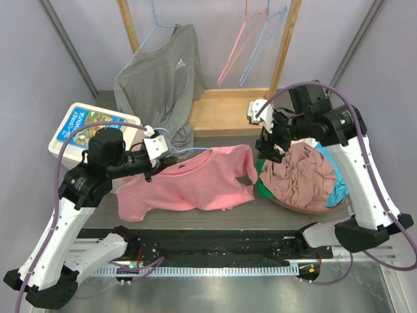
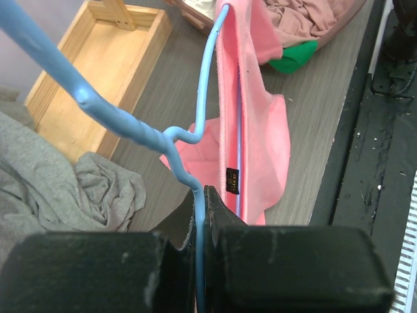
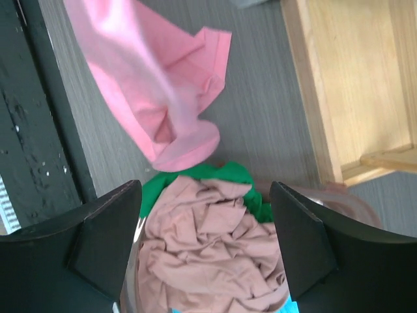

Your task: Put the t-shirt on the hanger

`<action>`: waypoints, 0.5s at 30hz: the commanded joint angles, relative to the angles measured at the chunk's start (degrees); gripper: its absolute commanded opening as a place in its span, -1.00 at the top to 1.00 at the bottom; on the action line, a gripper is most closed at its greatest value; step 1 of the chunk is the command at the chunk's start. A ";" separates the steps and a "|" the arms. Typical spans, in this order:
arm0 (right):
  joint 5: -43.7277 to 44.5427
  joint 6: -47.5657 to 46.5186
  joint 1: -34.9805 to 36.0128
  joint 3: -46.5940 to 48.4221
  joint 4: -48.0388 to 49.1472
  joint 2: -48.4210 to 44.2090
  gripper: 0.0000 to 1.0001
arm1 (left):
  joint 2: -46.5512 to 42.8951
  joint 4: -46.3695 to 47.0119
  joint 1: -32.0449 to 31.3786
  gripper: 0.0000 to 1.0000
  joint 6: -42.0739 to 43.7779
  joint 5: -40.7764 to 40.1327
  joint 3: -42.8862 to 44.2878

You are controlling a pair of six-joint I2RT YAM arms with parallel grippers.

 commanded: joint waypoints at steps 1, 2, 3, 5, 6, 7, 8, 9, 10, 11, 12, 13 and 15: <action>-9.45 2.72 0.62 9.58 -2.64 3.09 -0.66 | 1.15 1.00 0.32 1.00 1.49 5.14 3.64; -10.97 3.34 1.15 10.73 -2.82 4.40 -0.63 | 1.50 0.74 0.23 1.00 2.02 5.85 4.08; -12.29 4.13 2.11 11.87 -2.65 4.85 -0.56 | 2.37 0.47 0.23 1.00 2.55 7.68 4.69; -14.84 8.59 5.88 11.45 0.50 4.85 -0.49 | 3.17 0.38 0.23 1.00 3.25 9.71 5.31; -14.94 10.18 7.55 10.31 3.04 4.85 -0.40 | 4.13 0.38 0.32 1.00 3.34 10.50 6.01; -15.02 11.24 11.14 9.60 4.02 4.68 -0.36 | 4.66 0.38 0.32 1.00 3.69 12.34 6.37; -15.46 12.65 12.57 9.08 4.82 4.59 -0.34 | 5.28 0.12 0.23 1.00 4.13 13.14 6.72; -15.81 13.10 13.71 7.85 5.78 4.59 -0.33 | 5.80 -0.32 0.23 1.00 4.65 13.93 7.33; -16.16 13.36 15.20 7.32 5.96 4.68 -0.33 | 6.42 -0.50 0.15 1.00 5.36 15.33 7.51; -16.60 13.54 15.48 6.70 5.88 4.68 -0.31 | 6.69 -0.58 0.23 1.00 6.06 15.95 7.51; -17.56 13.54 15.74 5.39 5.62 4.68 -0.25 | 6.69 -0.85 0.15 1.00 6.67 16.74 7.25; -17.92 13.54 15.92 4.60 5.61 4.59 -0.23 | 6.86 -0.94 0.14 1.00 8.16 17.80 7.16; -19.14 13.02 16.01 1.96 5.18 4.24 -0.08 | 6.95 -1.11 -0.47 1.00 9.23 18.33 6.81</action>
